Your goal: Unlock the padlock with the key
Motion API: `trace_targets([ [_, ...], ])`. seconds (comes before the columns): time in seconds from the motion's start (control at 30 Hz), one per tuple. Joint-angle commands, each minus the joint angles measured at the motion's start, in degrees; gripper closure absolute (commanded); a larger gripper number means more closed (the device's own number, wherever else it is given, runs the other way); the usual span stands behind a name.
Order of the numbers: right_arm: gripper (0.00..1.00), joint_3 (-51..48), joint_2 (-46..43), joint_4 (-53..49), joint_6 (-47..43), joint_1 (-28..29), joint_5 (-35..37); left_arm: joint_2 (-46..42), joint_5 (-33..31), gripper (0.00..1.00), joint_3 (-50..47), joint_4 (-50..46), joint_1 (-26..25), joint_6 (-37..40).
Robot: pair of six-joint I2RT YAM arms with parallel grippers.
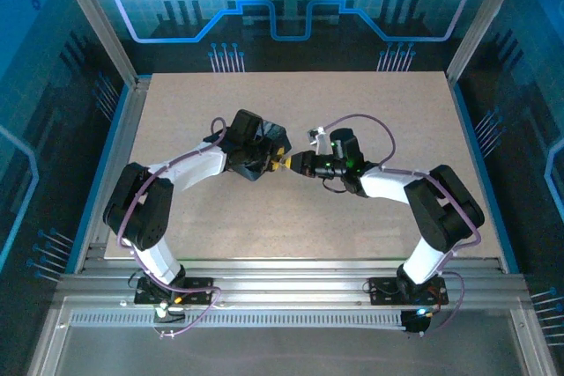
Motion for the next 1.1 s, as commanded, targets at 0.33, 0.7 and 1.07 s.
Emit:
trace_targets([
  [0.33, 0.93, 7.33, -1.1, -15.25, -21.37, 5.75, 12.19, -1.56, 2.31, 1.0, 0.63, 1.2, -1.33, 0.39],
  [0.7, 0.92, 4.67, -4.1, -11.55, -32.92, 8.94, 19.72, -2.13, 2.15, 1.0, -0.32, 1.27, -1.11, 0.29],
  [1.07, 0.89, 4.86, -2.12, -6.48, -31.27, 7.15, 13.68, -2.96, 2.47, 1.0, -1.29, 2.1, -0.59, 0.2],
])
